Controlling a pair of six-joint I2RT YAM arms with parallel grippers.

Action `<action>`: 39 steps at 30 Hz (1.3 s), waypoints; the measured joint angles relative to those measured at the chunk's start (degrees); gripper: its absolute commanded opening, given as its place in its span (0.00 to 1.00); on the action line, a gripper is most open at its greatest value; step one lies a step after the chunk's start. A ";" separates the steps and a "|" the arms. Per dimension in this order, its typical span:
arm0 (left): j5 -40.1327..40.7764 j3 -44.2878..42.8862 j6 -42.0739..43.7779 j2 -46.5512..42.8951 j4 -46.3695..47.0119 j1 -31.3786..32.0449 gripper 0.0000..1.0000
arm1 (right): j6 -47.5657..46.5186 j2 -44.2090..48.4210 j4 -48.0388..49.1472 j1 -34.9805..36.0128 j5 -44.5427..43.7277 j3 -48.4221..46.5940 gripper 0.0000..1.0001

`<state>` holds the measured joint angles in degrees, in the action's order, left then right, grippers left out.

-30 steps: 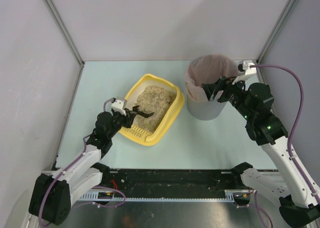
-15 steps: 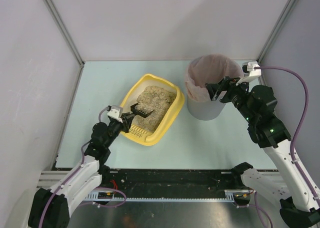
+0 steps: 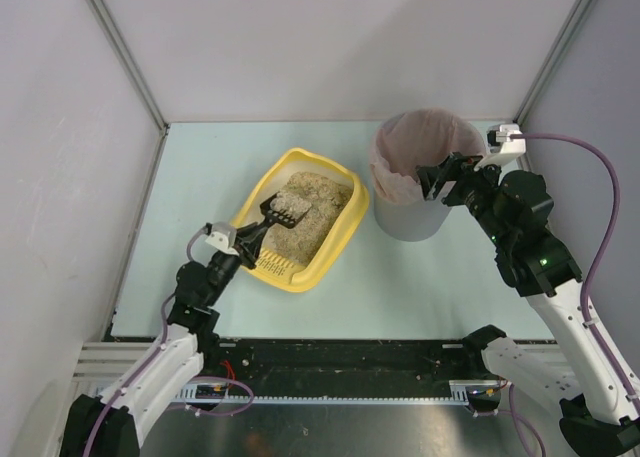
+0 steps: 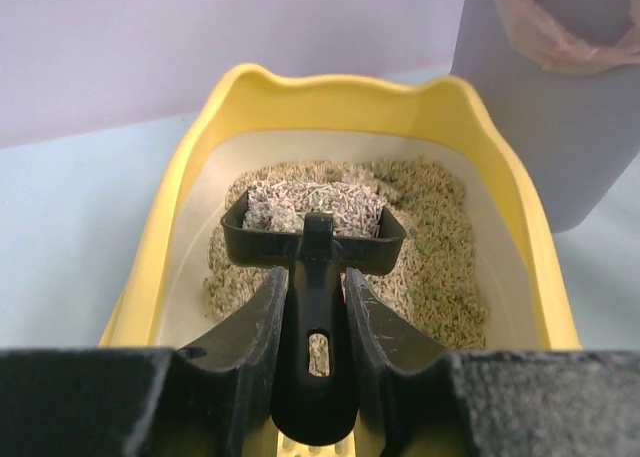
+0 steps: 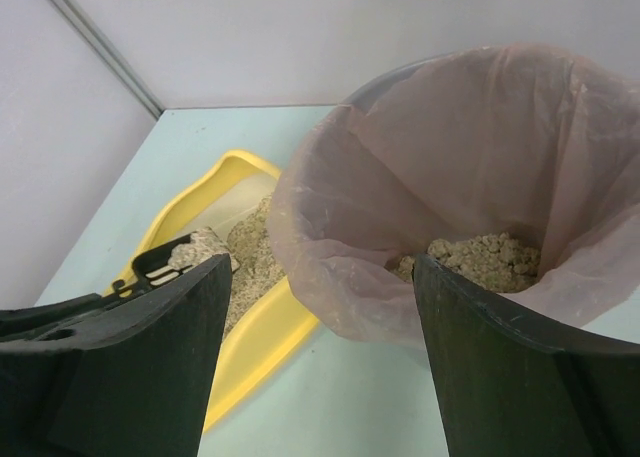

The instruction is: Clean the litter box

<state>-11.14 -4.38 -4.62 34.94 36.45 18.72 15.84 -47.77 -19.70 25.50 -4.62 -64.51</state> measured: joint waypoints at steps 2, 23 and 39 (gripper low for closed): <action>0.00 0.87 -0.33 -1.75 1.46 0.00 0.00 | -0.02 0.02 -0.48 -0.02 -0.96 0.00 0.78; -1.51 1.70 -3.08 -7.61 6.75 0.00 0.00 | -0.07 0.24 -5.18 -0.02 -6.16 0.00 0.78; -1.07 1.70 -4.94 -8.85 11.52 0.07 0.00 | -0.17 3.45 -6.16 0.00 -8.02 0.79 0.77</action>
<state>-12.21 -2.68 -9.56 26.09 47.97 18.79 15.66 -44.31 -25.87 25.50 -12.64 -63.72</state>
